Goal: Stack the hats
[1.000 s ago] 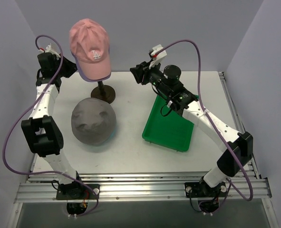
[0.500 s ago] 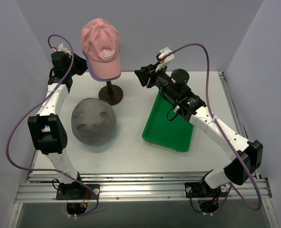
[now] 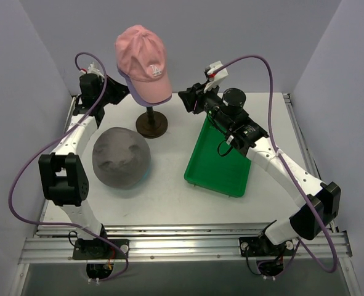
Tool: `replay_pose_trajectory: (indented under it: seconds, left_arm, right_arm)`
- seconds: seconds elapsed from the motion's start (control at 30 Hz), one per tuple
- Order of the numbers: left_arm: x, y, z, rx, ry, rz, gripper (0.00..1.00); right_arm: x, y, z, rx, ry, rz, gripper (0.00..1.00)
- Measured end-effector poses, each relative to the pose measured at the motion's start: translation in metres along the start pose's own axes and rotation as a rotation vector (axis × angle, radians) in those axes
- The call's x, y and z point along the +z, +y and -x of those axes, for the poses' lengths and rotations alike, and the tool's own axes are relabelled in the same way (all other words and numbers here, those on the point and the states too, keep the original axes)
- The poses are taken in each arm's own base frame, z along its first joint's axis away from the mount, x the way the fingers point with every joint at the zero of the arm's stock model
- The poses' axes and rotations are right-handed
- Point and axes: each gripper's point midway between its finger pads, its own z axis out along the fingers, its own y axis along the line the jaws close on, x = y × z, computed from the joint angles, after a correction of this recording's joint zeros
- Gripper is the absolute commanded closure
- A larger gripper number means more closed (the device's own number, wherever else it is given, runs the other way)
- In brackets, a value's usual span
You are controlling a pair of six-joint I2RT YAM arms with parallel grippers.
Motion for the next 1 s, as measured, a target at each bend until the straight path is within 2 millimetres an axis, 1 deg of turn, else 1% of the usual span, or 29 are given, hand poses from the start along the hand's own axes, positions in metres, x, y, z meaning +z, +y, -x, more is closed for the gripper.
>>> replay_pose_trajectory:
  seconds: [0.37,0.5,0.63,0.83,0.93,1.0]
  left_arm:
    - [-0.003,-0.031,-0.039,0.008,0.043,-0.033,0.98]
    - [-0.006,-0.044,-0.056,0.018,0.063,-0.050,0.98]
    - [-0.005,-0.058,-0.073,0.031,0.078,-0.072,0.98]
    - [-0.004,-0.077,-0.095,0.055,0.104,-0.105,0.97]
    - [-0.006,-0.081,-0.101,0.064,0.116,-0.106,0.94]
    - [-0.010,-0.080,-0.098,0.071,0.110,-0.095,0.92]
  right_arm:
    - [-0.001,-0.010,-0.006,0.012,0.024,-0.033,0.67]
    - [-0.002,-0.016,-0.009,0.026,0.033,-0.054,0.67]
    - [-0.004,-0.018,-0.014,0.030,0.051,-0.063,0.66]
    - [-0.006,-0.025,-0.014,0.030,0.052,-0.085,0.66]
    - [-0.007,-0.031,-0.014,0.030,0.056,-0.103,0.65]
    - [-0.008,-0.036,-0.014,0.030,0.056,-0.115,0.65]
